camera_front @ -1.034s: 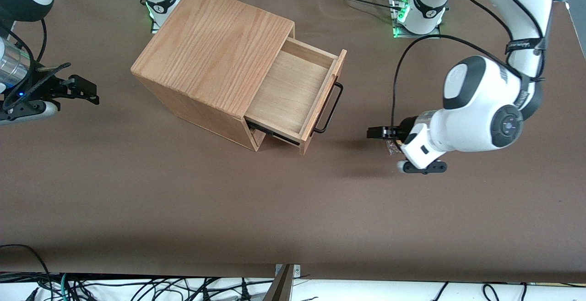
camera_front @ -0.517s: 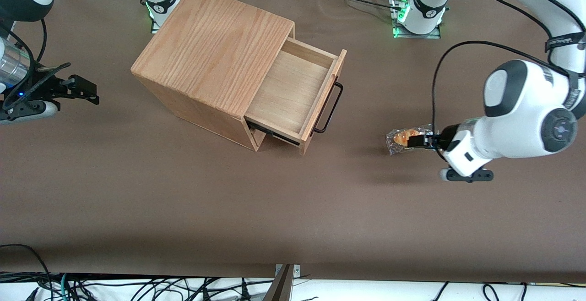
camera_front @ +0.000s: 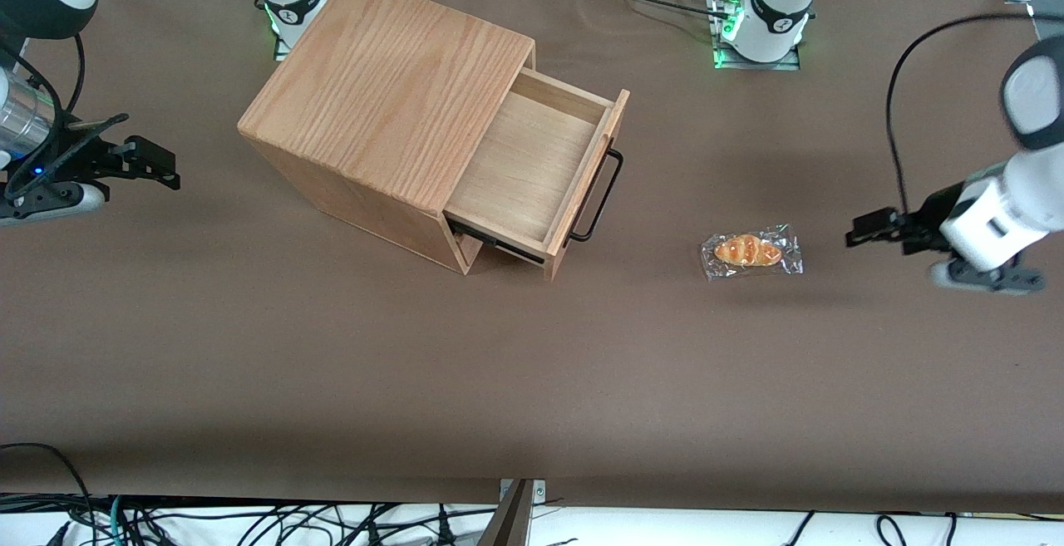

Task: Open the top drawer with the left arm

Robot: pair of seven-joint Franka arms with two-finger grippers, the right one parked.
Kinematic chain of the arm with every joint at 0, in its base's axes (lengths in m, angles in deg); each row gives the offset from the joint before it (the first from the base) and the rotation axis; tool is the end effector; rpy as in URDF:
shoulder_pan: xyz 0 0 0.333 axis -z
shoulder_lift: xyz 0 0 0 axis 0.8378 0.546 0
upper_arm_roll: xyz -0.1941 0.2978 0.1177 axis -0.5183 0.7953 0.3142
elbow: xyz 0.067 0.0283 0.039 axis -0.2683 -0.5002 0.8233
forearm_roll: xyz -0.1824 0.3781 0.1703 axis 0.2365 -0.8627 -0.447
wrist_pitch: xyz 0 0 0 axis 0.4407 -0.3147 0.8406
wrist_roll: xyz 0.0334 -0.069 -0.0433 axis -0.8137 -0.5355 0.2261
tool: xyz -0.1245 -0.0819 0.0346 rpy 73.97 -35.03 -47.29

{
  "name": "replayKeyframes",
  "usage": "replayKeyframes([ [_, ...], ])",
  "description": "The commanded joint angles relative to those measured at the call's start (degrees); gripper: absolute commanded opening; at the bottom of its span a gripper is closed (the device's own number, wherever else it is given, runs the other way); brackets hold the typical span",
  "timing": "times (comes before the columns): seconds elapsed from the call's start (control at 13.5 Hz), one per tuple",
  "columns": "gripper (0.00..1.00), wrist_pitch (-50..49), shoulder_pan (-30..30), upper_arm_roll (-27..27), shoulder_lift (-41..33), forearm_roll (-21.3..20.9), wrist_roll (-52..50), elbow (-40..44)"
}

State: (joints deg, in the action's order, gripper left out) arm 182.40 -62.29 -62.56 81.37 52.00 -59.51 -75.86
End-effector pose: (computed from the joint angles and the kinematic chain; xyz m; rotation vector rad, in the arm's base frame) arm 0.6803 0.0163 0.5076 2.9790 -0.0498 -0.0256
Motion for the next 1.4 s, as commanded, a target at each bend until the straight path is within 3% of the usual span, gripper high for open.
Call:
replayKeyframes([
  [0.0,1.0,0.92,1.25,1.63,-9.4,-2.13,6.13,-6.44],
  [0.37,1.0,-10.85,2.74,0.41,-12.85,-5.21,7.04,-1.35],
  [0.59,1.0,-11.22,2.57,-1.96,-13.37,-9.33,7.04,-1.34],
  [1.33,1.0,-12.01,1.95,-2.24,-11.71,-8.2,3.35,-1.25],
])
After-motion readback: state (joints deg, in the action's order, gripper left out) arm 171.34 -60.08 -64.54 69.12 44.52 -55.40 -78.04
